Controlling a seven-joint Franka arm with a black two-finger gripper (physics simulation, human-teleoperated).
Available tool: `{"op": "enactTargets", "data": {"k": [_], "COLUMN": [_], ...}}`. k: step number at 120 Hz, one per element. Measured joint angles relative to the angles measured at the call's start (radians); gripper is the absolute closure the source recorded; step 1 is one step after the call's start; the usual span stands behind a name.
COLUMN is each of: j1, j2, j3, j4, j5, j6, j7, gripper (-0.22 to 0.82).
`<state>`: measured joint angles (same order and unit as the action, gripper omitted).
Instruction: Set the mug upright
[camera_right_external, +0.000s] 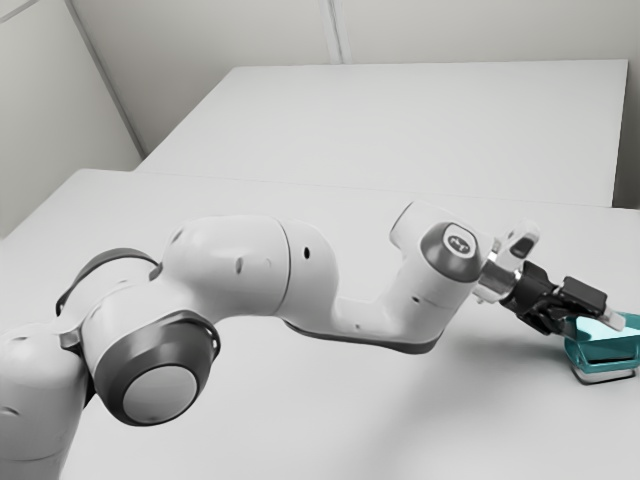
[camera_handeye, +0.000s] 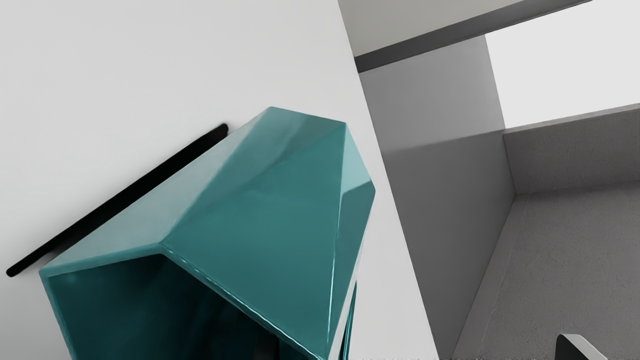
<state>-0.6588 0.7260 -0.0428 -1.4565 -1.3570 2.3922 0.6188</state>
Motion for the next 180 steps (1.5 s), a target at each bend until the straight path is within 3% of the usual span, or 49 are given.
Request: {"op": "enactTargets", "data": {"k": [27,52,113,153,180], "j1": [-0.008,-0.016,-0.02,-0.021,-0.009], "j2": [0.015,0.024,0.027,0.015,-0.113], "j3": [0.0,0.0,-0.002,0.001,0.005], "j4": [0.011,0.011,0.011,0.01,-0.066], "j5": [-0.012,-0.033,-0.047,-0.035,-0.004], "j6": [0.0,-0.003,-0.006,0.004,0.01], "j7": [0.012,0.017,0.012,-0.011,-0.024], "gripper": [0.03,0.14,0.68,0.77,0.78]}}
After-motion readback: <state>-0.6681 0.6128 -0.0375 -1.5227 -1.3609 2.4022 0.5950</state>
